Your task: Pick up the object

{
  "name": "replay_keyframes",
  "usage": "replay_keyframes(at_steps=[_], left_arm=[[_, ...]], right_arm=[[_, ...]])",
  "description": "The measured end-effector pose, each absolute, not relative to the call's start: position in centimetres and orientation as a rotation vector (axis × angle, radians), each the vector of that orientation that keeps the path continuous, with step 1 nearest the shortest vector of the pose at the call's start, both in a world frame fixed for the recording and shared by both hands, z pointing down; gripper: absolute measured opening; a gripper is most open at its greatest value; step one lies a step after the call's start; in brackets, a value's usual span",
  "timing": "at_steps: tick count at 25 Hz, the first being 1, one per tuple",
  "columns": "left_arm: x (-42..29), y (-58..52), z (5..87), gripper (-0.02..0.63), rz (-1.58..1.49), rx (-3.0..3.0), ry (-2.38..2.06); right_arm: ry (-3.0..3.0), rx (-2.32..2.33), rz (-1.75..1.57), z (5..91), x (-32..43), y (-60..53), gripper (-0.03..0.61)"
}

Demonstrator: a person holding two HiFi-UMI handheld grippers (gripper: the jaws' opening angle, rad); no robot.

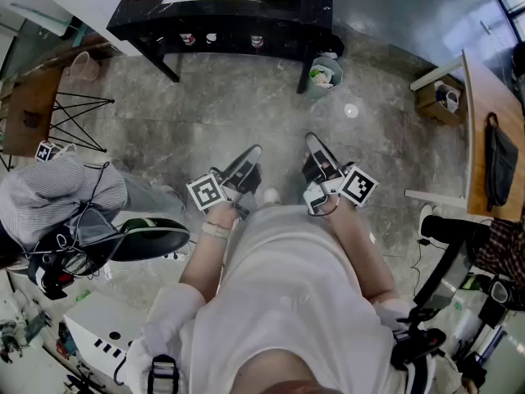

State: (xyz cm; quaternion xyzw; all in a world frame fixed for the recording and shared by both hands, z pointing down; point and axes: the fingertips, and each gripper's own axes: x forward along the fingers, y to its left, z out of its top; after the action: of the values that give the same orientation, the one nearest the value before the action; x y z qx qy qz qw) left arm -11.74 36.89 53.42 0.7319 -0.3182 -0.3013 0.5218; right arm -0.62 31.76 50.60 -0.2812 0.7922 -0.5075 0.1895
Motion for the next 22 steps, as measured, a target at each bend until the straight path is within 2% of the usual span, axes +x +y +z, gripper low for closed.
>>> replay_keyframes(at_steps=[5,22], left_arm=[[-12.3,36.2,54.4,0.006,-0.741,1.736,-0.806],[-13.2,21.3,54.5,0.006,-0.743,1.696,-0.921]], right_arm=[[2.221,-0.769,-1.439,51.2,-0.8,30.4,0.021],[2.241,-0.669,-1.563,52.3,-3.4,14.2,0.021]])
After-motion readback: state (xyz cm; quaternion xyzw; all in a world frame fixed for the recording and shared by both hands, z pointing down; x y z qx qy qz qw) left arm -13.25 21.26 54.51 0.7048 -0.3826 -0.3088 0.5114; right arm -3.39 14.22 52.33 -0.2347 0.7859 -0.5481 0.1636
